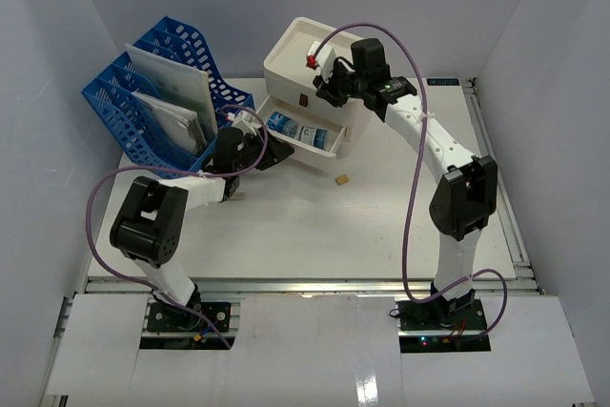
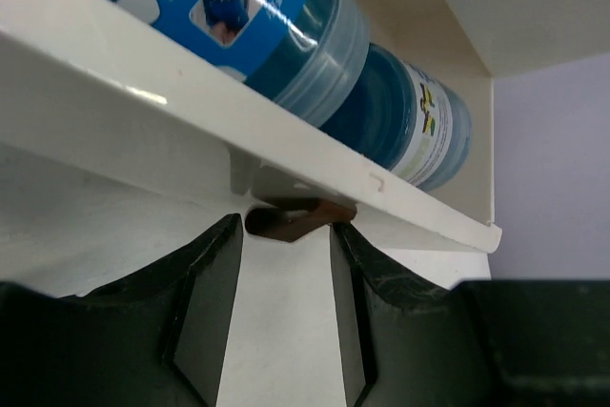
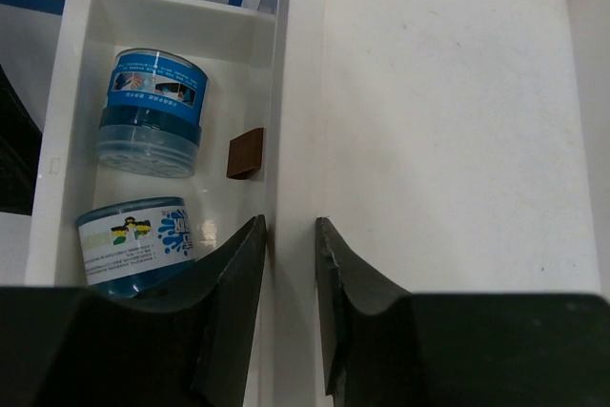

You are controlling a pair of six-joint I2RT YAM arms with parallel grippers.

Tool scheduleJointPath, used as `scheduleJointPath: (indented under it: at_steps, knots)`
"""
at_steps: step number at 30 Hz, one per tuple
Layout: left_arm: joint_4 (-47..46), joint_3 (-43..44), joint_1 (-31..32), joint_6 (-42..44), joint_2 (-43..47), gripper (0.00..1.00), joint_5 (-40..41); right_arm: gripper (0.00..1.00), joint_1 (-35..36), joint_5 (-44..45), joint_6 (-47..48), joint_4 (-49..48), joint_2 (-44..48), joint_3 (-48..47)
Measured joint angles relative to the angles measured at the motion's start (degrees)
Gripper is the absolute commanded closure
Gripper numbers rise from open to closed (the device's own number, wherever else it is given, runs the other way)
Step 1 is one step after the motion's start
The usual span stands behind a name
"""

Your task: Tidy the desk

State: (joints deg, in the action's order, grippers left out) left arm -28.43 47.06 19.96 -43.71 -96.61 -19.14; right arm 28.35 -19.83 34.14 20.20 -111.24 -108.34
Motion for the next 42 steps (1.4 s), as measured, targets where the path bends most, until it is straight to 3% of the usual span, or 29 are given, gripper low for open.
scheduleJointPath:
  at_steps: [11,19,32,42]
  knots:
    - [1.5,10.68,0.56,-0.68,-12.39,0.51,-7.98,0.74,-1.77,-3.86,2.53,4.28,-2.13,-4.12]
    - [3.28,17.7,0.79,-1.22,-18.54,0.51,-8.49,0.75,-2.87,-4.83,3.36,5.05,-3.0,-5.13]
    - [-7.79,9.33,2.67,2.06,-14.12,0.48,1.62,0.75,-2.86,-6.76,2.14,7.54,-3.5,-7.01]
    - [-14.28,8.57,3.62,6.19,-13.85,0.44,2.52,0.76,-4.46,-7.35,-1.1,8.89,-5.49,-10.71]
